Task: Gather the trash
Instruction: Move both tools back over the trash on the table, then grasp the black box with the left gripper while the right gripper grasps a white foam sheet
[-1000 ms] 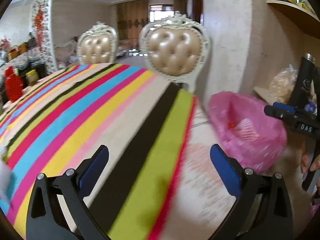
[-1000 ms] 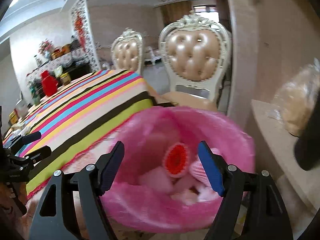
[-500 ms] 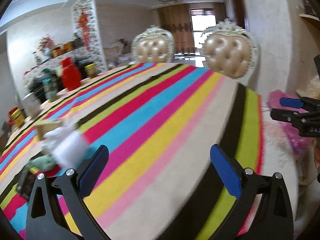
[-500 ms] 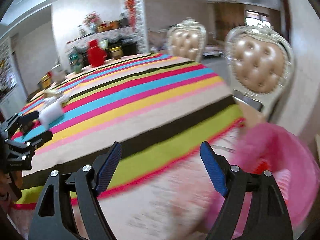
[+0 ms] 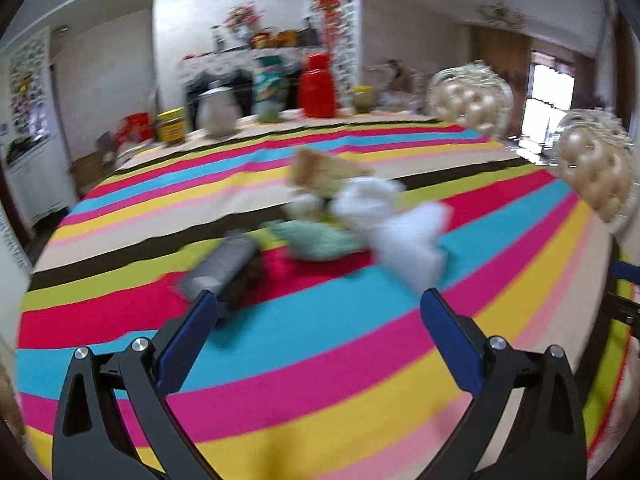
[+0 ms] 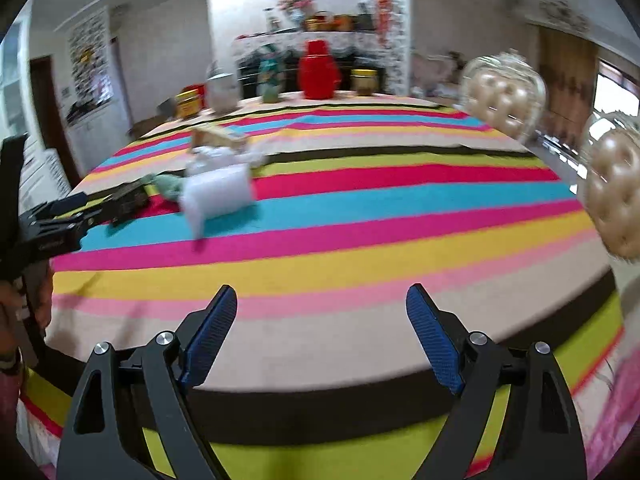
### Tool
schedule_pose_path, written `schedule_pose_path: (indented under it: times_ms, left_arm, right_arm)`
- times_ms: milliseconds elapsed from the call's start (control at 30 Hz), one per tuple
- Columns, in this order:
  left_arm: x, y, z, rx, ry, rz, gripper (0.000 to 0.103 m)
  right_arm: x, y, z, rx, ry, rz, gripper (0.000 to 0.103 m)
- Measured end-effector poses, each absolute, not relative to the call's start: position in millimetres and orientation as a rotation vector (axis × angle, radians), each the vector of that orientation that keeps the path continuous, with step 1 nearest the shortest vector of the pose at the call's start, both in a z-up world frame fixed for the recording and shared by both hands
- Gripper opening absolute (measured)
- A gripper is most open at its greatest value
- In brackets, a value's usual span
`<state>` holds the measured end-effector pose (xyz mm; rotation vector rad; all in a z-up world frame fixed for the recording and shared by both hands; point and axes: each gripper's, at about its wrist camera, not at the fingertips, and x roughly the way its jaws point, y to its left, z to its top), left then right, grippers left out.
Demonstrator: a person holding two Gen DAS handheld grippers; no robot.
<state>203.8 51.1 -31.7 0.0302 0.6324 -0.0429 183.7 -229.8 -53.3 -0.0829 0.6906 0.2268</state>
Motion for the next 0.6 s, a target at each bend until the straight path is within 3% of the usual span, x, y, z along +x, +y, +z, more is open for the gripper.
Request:
schedule_pose_path:
  times_ms: [267,600]
  left_arm:
    - [240,115,-44,0.009,0.731,0.074,0.098]
    - [289,105,-57,0.022,0.76,0.076,0.096]
  right_arm:
    - [236,-171,-58,-0.054,0.73,0.355,0.085]
    - [276,-124,-81,-0.054,0.772,0.338,0.085]
